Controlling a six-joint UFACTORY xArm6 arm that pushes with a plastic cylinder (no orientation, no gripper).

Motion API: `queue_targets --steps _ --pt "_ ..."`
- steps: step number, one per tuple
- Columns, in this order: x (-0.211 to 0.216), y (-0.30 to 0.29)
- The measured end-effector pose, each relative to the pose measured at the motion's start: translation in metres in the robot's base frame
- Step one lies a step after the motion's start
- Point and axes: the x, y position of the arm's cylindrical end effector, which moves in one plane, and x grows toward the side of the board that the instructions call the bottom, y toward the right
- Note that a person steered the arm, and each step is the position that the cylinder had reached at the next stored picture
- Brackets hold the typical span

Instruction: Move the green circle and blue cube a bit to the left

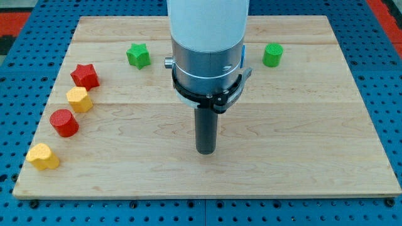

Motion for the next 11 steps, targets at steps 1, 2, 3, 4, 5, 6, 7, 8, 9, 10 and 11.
queue_targets --steps 1,2,3,4,5,6,7,8,9,10,11 --pt "0.0 -0.002" --pt "-0.014 -0.011" --pt "-0.029 -0.011" --pt "-0.039 0.036" --pt "-0.037 0.038" --pt "-0.029 0.038" --pt "-0.031 0.043" --pt "-0.042 0.069" --pt "-0.106 0.109" --pt "-0.176 0.141" --pt "-0.235 0.217"
